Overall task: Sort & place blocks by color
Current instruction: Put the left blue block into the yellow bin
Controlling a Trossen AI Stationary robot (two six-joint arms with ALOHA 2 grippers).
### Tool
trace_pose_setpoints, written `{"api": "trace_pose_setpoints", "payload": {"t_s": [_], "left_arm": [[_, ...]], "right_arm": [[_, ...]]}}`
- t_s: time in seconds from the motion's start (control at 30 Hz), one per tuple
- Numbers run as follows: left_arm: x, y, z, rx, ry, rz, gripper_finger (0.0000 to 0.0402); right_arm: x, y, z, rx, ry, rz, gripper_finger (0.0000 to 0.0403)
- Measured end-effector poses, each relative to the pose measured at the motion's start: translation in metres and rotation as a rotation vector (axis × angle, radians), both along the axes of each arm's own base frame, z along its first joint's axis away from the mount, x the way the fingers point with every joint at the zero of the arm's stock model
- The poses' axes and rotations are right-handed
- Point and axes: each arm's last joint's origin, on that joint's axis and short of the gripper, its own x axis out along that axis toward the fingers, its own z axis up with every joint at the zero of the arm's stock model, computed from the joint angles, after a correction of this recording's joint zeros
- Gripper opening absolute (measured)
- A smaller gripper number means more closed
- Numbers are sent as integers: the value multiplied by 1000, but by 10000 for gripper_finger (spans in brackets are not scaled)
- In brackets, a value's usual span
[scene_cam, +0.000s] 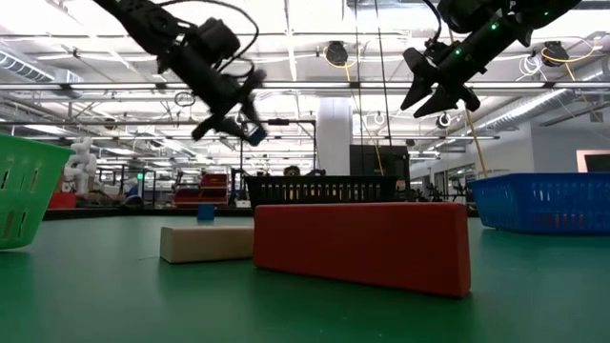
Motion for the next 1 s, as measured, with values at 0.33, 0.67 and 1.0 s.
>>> {"api": "trace_pose_setpoints", "payload": {"t_s": [0.33,0.67,1.0], "left_arm": [[24,-18,3,51,-92,-77,134],[55,-32,-21,84,-100,-96,134],[74,-35,-70,69,34,-107,134]], "right_arm": [[0,0,0,76,-92,-61,171],[1,1,-2,79,-58,5,171],[-6,5,-14,18,227,96,171]]}}
